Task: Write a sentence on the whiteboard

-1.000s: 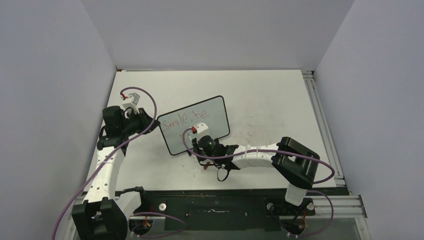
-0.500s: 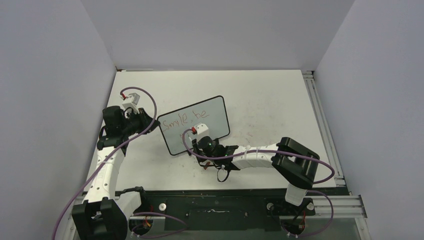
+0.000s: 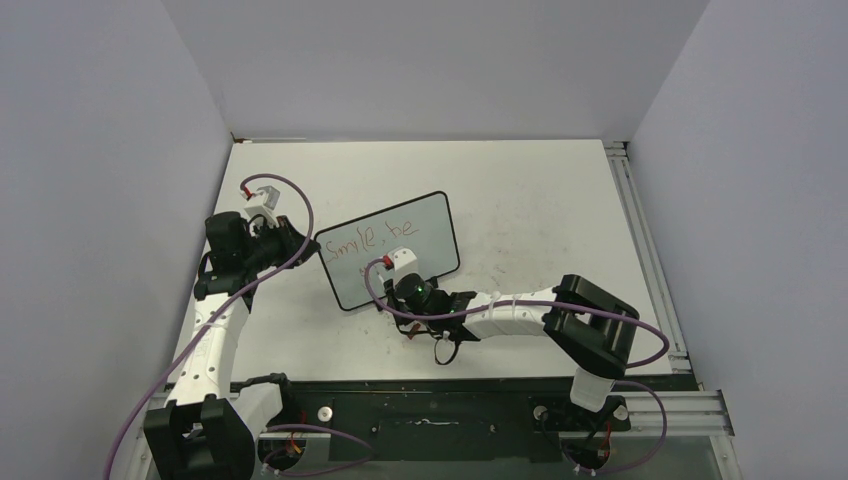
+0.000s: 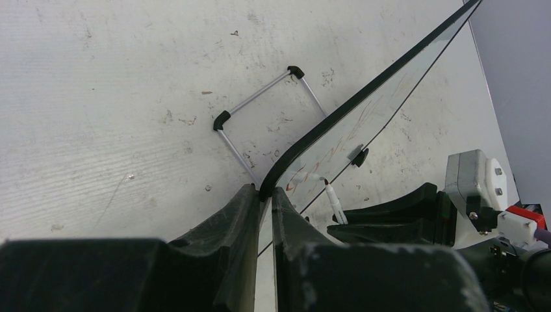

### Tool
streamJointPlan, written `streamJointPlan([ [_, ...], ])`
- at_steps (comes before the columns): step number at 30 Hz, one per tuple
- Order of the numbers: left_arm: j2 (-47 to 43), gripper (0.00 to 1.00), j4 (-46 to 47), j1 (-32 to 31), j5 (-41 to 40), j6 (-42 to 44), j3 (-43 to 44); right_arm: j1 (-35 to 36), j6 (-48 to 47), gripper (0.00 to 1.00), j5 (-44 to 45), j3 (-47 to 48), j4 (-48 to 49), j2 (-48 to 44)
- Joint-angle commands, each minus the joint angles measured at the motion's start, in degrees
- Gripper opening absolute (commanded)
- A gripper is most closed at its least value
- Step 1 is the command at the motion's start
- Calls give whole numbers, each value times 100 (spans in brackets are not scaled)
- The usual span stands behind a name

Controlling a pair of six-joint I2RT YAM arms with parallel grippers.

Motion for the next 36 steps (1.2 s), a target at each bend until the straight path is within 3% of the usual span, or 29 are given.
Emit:
streamJointPlan([
  [1,14,9,-102,-104,117,35,80,-52,-91,5,195,294,115,-23],
  [28,37,9,-88,-102,129,35,101,-280,-99,5,224,376,51,-14],
  [36,23,9,-93,-105,126,34,93,-56,-545,5,274,202,310,-440],
])
